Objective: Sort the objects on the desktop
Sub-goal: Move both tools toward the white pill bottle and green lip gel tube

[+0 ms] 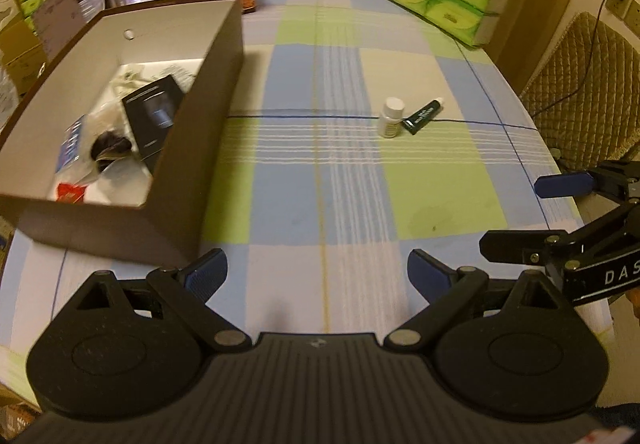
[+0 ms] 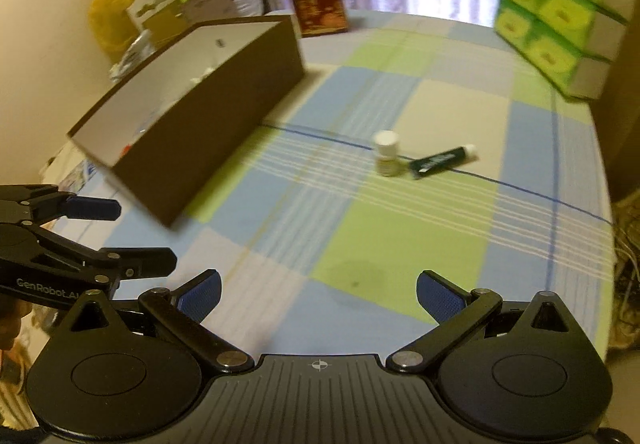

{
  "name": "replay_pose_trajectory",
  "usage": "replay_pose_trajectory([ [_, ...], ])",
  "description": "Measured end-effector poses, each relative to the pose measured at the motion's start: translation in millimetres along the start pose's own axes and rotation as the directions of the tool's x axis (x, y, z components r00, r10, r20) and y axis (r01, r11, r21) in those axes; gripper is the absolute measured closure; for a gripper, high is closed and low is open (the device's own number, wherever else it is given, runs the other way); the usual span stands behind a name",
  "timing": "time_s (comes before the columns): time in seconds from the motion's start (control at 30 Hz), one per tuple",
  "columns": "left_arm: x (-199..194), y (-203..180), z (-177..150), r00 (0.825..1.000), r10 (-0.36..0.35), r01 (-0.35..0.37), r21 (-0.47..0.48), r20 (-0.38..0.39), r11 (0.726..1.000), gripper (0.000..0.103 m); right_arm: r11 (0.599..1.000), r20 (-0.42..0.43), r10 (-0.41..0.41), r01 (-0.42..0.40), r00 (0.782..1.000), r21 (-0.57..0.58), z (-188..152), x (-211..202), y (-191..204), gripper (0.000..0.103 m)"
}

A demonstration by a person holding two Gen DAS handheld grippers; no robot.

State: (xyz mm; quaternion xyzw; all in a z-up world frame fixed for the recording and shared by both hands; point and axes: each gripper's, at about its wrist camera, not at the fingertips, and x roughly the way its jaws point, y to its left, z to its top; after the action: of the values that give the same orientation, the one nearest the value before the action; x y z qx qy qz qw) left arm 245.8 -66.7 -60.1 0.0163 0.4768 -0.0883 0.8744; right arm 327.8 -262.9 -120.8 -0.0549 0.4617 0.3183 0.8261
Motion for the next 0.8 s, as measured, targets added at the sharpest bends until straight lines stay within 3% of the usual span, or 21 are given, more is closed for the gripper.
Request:
replay_pose_trajectory([
  [0.33,34.1,-23.0,20.2,1.0,-0.013,0.014,0.045,-0.007,0.999,0.009,0.995,0.016,-0.069,0.068,0.997,0.069,5.5,13.3,-37.8,0.002],
  [0.8,80.4,-38.8,56.6,1.0,-0.021,0.021,0.127,-0.004,0.992,0.015,0.994,0.001,-0.083,0.083,0.997,0.066,27.1,47.1,-68.0,0.002],
])
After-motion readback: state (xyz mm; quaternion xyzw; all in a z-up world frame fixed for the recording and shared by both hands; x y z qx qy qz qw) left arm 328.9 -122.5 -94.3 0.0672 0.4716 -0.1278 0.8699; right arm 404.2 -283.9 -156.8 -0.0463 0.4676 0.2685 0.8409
